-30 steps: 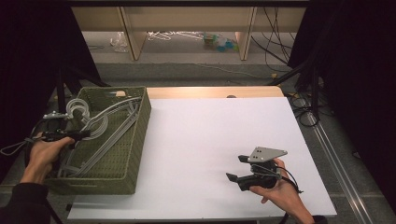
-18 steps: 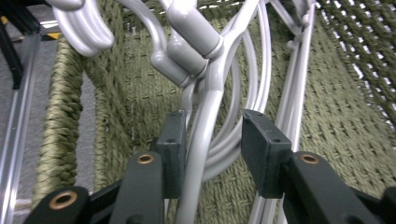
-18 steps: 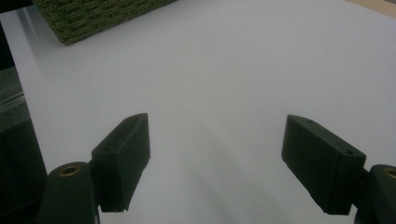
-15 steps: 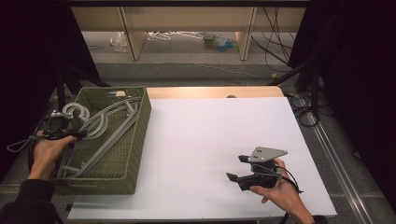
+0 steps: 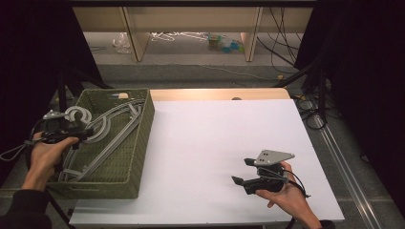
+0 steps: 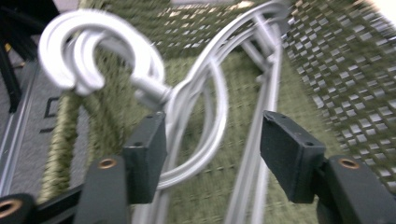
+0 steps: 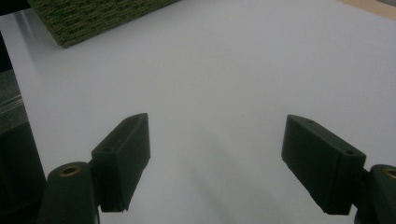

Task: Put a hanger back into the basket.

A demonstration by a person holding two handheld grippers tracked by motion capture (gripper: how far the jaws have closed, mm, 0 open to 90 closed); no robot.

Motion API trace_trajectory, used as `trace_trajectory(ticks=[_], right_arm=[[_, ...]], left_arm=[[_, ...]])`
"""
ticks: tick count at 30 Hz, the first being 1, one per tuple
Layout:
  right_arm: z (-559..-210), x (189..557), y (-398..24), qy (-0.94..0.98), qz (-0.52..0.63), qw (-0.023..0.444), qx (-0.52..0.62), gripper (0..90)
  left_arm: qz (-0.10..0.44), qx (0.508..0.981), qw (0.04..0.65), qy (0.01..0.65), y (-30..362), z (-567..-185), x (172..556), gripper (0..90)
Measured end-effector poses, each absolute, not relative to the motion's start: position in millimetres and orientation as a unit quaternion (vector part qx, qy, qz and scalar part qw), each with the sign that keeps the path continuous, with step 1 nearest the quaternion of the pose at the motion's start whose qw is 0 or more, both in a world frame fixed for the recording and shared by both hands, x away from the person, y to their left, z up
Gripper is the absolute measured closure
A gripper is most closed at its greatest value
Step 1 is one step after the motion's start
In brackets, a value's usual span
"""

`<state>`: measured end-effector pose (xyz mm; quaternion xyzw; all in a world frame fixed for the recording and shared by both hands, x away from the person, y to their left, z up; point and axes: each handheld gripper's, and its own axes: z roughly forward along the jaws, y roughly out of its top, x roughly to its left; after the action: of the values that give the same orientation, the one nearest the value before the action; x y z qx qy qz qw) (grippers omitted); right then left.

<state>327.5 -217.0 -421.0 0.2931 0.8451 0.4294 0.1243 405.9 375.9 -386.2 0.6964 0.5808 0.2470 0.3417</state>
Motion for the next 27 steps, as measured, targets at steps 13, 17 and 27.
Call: trace_trajectory(ticks=[13, 17, 27], right_arm=[[-421, 328, -217, 0.843, 0.43, 0.126, 0.297, 24.3], [-420, 328, -217, 0.842, 0.432, 0.128, 0.296, 24.3], [-421, 328, -217, 0.841, 0.433, 0.128, 0.298, 24.1]], left_arm=[[0.245, 0.698, 0.424, 0.522, 327, -364, 378, 31.7], [0.239, 0.71, 0.437, 0.498, 309, -363, 368, 29.8], [0.226, 0.737, 0.463, 0.438, 266, -360, 348, 25.9]])
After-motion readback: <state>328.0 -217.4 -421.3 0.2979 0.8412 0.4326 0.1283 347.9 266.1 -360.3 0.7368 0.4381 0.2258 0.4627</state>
